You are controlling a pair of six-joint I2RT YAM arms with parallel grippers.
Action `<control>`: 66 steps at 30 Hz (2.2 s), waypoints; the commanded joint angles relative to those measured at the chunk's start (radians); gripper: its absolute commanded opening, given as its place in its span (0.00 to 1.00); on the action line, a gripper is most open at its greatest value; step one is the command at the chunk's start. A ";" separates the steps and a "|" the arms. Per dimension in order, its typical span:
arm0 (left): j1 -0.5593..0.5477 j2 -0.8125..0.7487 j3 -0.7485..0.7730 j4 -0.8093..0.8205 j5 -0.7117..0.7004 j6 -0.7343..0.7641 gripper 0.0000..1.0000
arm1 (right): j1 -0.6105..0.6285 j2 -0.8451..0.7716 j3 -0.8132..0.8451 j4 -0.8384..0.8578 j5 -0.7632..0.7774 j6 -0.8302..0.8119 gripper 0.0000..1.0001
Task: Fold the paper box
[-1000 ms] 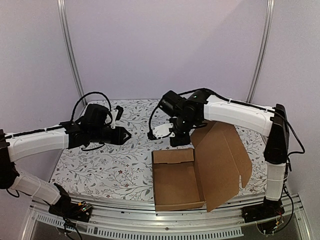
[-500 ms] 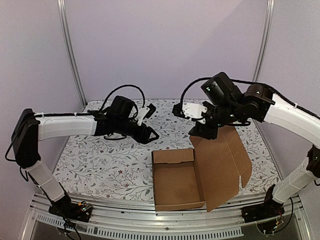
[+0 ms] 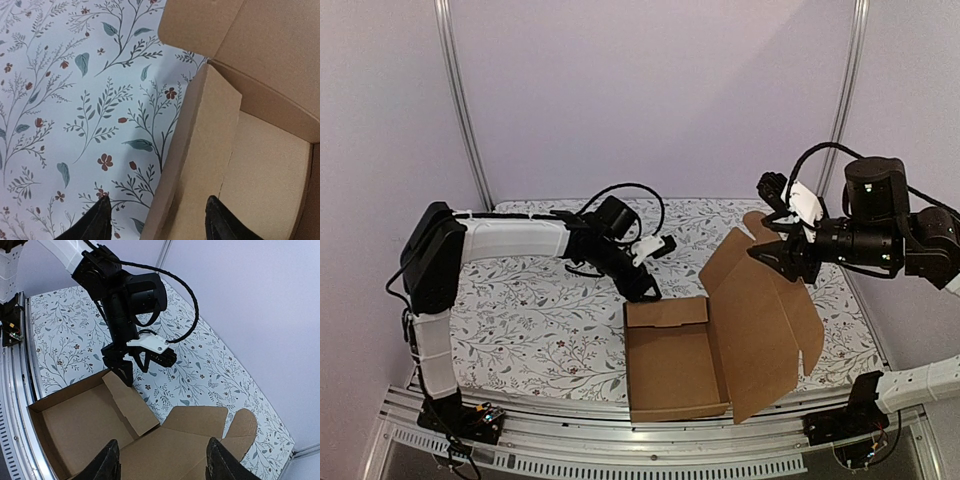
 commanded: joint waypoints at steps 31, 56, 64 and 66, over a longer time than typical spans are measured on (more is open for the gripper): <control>-0.084 0.184 0.124 -0.199 -0.469 -0.122 0.00 | 0.008 -0.008 -0.116 0.143 -0.041 0.122 0.58; -0.117 -0.147 -0.303 -0.184 -0.746 -0.916 0.00 | -0.175 0.214 -0.087 0.199 0.157 0.298 0.73; -0.133 -0.171 -0.326 -0.188 -0.748 -0.946 0.00 | -0.329 0.243 -0.139 0.281 -0.080 0.354 0.74; -0.137 -0.174 -0.324 -0.189 -0.739 -0.944 0.00 | -0.370 0.260 -0.141 0.310 -0.166 0.369 0.74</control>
